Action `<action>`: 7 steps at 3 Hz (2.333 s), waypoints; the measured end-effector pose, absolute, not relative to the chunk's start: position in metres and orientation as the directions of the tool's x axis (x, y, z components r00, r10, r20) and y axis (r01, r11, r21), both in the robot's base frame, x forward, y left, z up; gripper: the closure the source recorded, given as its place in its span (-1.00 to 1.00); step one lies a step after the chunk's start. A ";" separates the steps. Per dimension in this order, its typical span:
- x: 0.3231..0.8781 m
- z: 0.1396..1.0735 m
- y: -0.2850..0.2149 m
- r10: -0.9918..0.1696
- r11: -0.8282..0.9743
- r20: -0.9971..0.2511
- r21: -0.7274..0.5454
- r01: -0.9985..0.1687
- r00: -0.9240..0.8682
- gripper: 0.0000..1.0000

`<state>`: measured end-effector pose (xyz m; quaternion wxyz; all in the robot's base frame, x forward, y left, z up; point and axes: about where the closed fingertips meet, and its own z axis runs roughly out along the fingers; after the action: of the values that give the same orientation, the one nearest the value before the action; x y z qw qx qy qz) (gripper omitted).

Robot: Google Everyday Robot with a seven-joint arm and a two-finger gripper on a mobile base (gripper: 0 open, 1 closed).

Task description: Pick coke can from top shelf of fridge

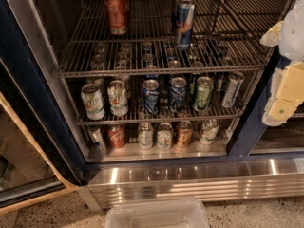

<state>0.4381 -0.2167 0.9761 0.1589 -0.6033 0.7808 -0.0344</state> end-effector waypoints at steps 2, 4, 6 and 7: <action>0.447 0.974 -0.210 -0.947 0.274 -0.243 -0.267 -0.924 -0.211 -1.00; 0.472 0.964 -0.189 -0.919 0.274 -0.360 -0.289 -0.917 -0.162 -1.00; 0.510 0.965 -0.107 -0.890 0.192 -0.456 -0.352 -0.916 -0.011 -1.00; 0.530 0.972 -0.067 -0.873 0.165 -0.485 -0.397 -0.903 0.053 -1.00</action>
Offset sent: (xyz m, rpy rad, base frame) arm 0.0236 0.0158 -0.0099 0.0812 -0.0618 0.0107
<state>0.5303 -0.0673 0.9718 0.3314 -0.6456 0.6876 0.0223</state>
